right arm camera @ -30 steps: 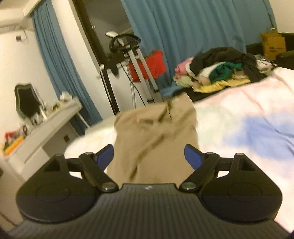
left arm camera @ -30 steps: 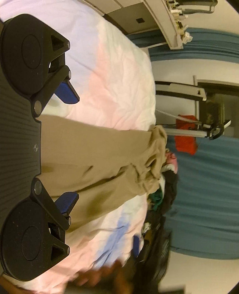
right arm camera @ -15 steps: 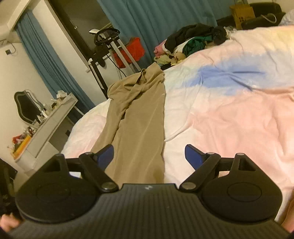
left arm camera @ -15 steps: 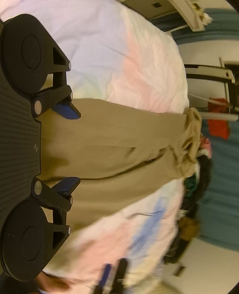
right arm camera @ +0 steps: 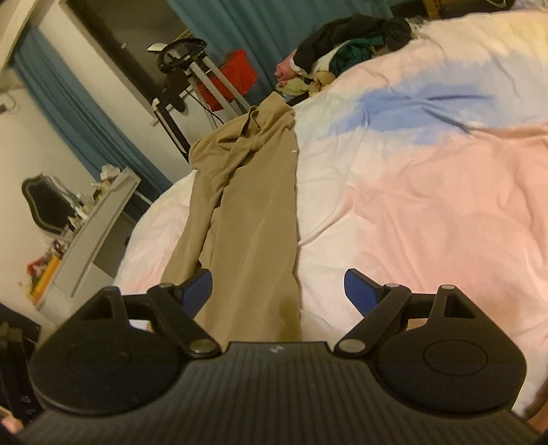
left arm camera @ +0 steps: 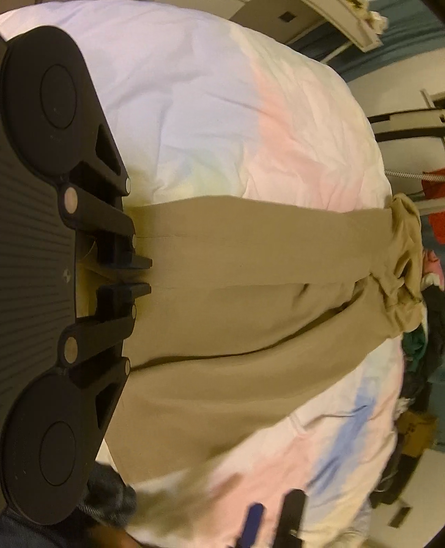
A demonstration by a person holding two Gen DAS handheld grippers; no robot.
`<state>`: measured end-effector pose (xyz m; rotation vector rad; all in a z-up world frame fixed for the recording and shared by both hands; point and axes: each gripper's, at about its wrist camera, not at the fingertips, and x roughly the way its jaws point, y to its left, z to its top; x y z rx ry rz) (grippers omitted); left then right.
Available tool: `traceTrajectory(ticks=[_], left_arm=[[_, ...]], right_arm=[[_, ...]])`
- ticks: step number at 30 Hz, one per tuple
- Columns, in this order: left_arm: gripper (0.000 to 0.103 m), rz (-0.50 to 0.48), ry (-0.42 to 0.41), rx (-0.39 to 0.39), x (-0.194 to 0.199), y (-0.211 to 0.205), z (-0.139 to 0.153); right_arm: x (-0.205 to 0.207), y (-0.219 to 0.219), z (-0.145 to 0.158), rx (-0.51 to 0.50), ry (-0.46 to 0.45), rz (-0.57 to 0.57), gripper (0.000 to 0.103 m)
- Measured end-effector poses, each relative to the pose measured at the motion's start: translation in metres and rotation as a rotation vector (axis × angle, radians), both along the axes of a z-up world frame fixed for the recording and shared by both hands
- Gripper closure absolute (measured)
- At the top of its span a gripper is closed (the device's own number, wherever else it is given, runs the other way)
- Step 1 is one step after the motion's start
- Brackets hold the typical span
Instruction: Fold clothes
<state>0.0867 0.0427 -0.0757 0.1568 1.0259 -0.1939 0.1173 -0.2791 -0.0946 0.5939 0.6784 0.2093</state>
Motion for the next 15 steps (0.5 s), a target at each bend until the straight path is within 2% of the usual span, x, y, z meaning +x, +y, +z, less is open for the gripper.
traceTrajectory(ticks=[4, 7, 12, 15], left_arm=[[0.100, 0.010, -0.035, -0.054, -0.009, 0.009, 0.014], [0.102, -0.011, -0.079, -0.068, -0.018, 0.008, 0.026], [0.102, -0.101, -0.151, -0.102, -0.031, -0.007, 0.043], [0.102, -0.158, -0.133, -0.143, -0.032, -0.021, 0.039]], right_arm=[[0.004, 0.002, -0.002, 0.020, 0.008, 0.012, 0.017], [0.004, 0.006, -0.003, 0.009, 0.018, 0.029, 0.017], [0.003, 0.010, -0.006, 0.002, 0.032, 0.042, 0.017], [0.005, 0.009, -0.010, 0.008, 0.048, 0.042, 0.017]])
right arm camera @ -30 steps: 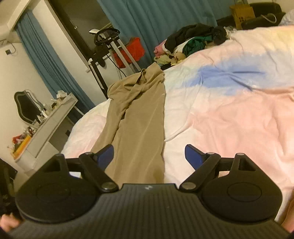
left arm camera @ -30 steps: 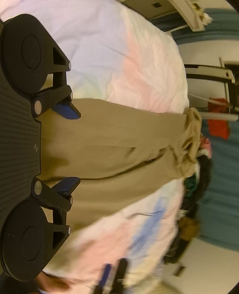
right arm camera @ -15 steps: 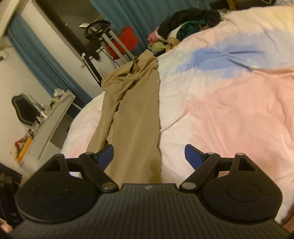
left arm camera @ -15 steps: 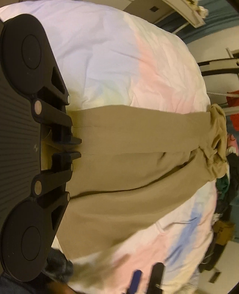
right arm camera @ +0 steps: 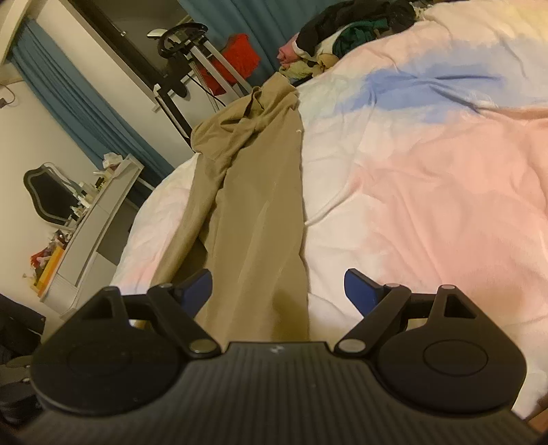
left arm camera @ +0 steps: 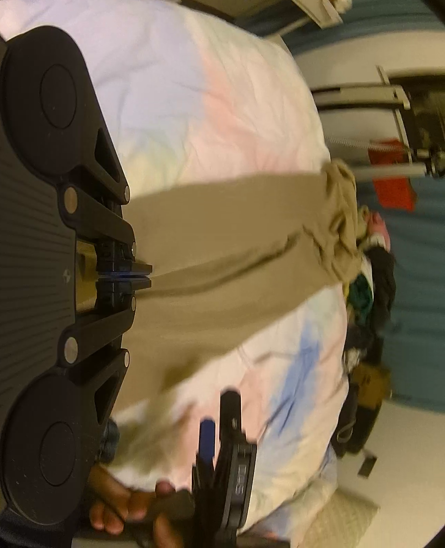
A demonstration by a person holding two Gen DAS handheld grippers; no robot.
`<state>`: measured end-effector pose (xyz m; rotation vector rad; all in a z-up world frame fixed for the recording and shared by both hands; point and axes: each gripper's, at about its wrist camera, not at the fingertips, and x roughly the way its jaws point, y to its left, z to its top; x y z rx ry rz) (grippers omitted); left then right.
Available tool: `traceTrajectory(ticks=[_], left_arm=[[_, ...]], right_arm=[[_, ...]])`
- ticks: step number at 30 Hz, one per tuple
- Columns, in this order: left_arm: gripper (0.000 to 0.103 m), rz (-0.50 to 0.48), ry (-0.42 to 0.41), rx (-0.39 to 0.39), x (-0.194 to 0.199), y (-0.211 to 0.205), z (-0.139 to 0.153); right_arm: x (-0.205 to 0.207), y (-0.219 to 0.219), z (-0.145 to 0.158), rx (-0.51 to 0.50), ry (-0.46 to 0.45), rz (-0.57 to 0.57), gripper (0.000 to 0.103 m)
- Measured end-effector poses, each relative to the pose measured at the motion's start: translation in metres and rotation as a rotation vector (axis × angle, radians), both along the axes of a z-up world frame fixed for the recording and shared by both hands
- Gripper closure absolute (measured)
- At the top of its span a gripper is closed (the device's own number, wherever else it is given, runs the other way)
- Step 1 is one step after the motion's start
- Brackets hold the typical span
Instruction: Fold clothes
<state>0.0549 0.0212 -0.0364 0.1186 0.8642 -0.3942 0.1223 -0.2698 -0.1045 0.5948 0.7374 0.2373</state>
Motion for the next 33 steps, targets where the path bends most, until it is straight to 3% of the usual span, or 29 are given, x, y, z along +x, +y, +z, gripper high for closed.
traceTrajectory(ticks=[2, 7, 8, 9, 11, 14, 18, 24, 27, 29, 33], left_arm=[[0.103, -0.036, 0.028, -0.024, 0.002, -0.009, -0.006], [0.099, -0.030, 0.214, -0.086, 0.025, -0.016, -0.036], [0.094, -0.019, 0.235, -0.112, 0.028, -0.012, -0.038], [0.089, -0.008, 0.237, -0.153, 0.030, -0.004, -0.035], [0.070, 0.020, 0.237, -0.227, 0.033, 0.012, -0.029], [0.062, 0.083, 0.233, -0.250, 0.039, 0.032, -0.027], [0.061, 0.139, 0.255, -0.227, 0.046, 0.045, -0.033], [0.060, 0.100, 0.257, 0.053, 0.052, 0.010, -0.050], [0.069, 0.064, 0.230, 0.166, 0.050, -0.003, -0.054], [0.097, 0.041, 0.205, 0.210, 0.048, -0.008, -0.054], [0.100, 0.017, 0.144, 0.219, 0.037, -0.009, -0.044]], right_arm=[[0.002, -0.002, -0.005, 0.017, 0.019, -0.001, 0.017], [0.006, -0.013, -0.028, 0.225, 0.093, 0.019, 0.017], [0.007, -0.015, -0.033, 0.262, 0.112, 0.022, 0.017], [0.007, -0.015, -0.037, 0.275, 0.129, 0.018, 0.017], [0.006, -0.016, -0.042, 0.293, 0.154, 0.009, 0.019], [0.005, -0.016, -0.047, 0.307, 0.178, -0.002, 0.025], [0.006, -0.011, -0.050, 0.281, 0.192, -0.007, 0.027], [0.006, -0.010, -0.049, 0.262, 0.180, -0.011, 0.026], [0.006, -0.010, -0.047, 0.247, 0.178, -0.017, 0.026], [0.007, -0.009, -0.047, 0.239, 0.175, -0.015, 0.026], [0.007, -0.009, -0.047, 0.239, 0.175, -0.015, 0.026]])
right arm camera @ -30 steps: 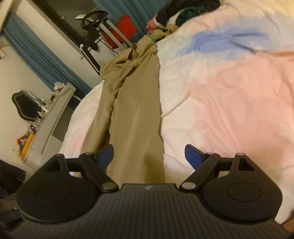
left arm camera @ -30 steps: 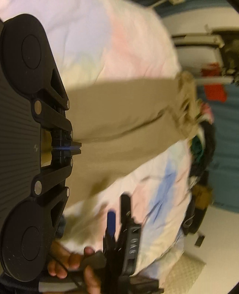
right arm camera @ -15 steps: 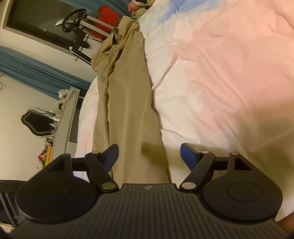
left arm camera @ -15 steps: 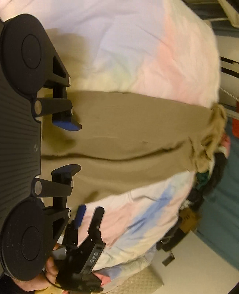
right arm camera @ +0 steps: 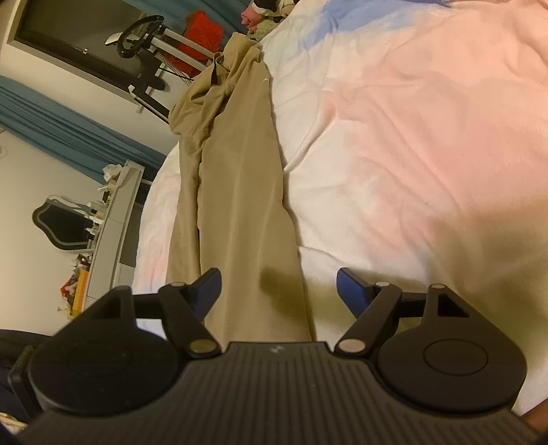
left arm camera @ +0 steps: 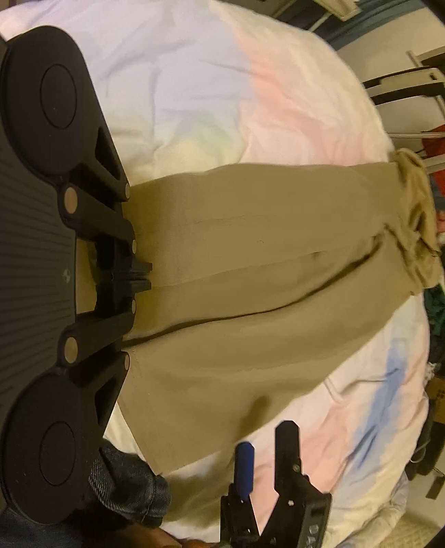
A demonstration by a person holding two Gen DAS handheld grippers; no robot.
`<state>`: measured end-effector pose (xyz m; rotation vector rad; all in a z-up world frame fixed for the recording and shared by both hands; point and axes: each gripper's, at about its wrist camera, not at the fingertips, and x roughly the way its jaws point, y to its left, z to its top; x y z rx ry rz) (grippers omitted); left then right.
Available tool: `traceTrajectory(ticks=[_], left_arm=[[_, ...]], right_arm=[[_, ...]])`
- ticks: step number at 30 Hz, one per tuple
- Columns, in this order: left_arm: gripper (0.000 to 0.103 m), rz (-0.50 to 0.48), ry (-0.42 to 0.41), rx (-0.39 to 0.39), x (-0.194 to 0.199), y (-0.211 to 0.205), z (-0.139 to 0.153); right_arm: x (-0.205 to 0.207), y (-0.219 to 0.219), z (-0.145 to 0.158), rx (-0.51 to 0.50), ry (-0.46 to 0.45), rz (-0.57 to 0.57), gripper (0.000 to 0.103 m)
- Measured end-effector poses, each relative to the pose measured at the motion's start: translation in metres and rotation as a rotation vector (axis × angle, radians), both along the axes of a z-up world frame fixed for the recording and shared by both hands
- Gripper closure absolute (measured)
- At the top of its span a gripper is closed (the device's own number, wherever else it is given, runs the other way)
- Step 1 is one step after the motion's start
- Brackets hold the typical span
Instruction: Fold clothes
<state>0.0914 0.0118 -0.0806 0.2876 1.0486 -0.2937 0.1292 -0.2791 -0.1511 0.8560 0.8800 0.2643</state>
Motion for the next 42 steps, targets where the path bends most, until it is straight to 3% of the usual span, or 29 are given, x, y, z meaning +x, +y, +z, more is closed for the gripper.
traceTrajectory(ticks=[5, 8, 13, 16, 18, 19, 21, 25, 28, 32, 36, 39, 41, 42], left_arm=[[0.100, -0.084, -0.131, -0.007, -0.028, -0.006, 0.030], [0.100, -0.164, -0.169, -0.012, -0.039, -0.019, 0.033], [0.099, -0.153, -0.064, -0.092, -0.031, -0.026, 0.012], [0.093, -0.070, 0.072, -0.204, -0.014, -0.008, -0.001], [0.076, 0.008, 0.131, -0.294, -0.005, 0.011, -0.001], [0.062, 0.043, 0.160, -0.350, -0.001, 0.022, -0.001], [0.053, 0.106, 0.211, -0.492, 0.003, 0.046, 0.001], [0.035, 0.277, 0.168, -0.700, 0.003, 0.093, 0.009], [0.032, 0.403, 0.146, -0.771, 0.009, 0.113, 0.004], [0.032, 0.485, 0.205, -0.720, 0.026, 0.114, -0.016], [0.034, 0.438, 0.244, -0.623, 0.033, 0.094, -0.027], [0.054, 0.415, 0.238, -0.583, 0.031, 0.088, -0.027], [0.087, 0.416, 0.235, -0.595, 0.028, 0.090, -0.026], [0.089, 0.416, 0.228, -0.607, 0.025, 0.091, -0.024]], right_arm=[[0.000, 0.001, 0.000, 0.005, -0.004, 0.002, 0.026], [0.001, 0.001, 0.000, 0.009, -0.007, 0.004, 0.026], [0.002, 0.000, -0.002, 0.026, 0.007, 0.006, 0.026], [0.000, -0.002, -0.005, 0.053, 0.021, 0.005, 0.026], [-0.001, -0.004, -0.009, 0.081, 0.034, 0.000, 0.026], [-0.002, -0.005, -0.011, 0.099, 0.042, -0.004, 0.026], [-0.002, -0.007, -0.014, 0.128, 0.054, -0.009, 0.027], [-0.003, -0.007, -0.016, 0.164, 0.063, 0.003, 0.027], [-0.006, -0.008, -0.018, 0.196, 0.078, 0.013, 0.034], [-0.012, -0.012, -0.023, 0.213, 0.109, -0.024, 0.057], [-0.014, -0.013, -0.028, 0.218, 0.136, -0.029, 0.058], [-0.013, -0.005, -0.030, 0.213, 0.157, 0.017, 0.058], [-0.011, 0.004, -0.034, 0.230, 0.186, 0.078, 0.057], [-0.011, 0.008, -0.034, 0.226, 0.192, 0.103, 0.057]])
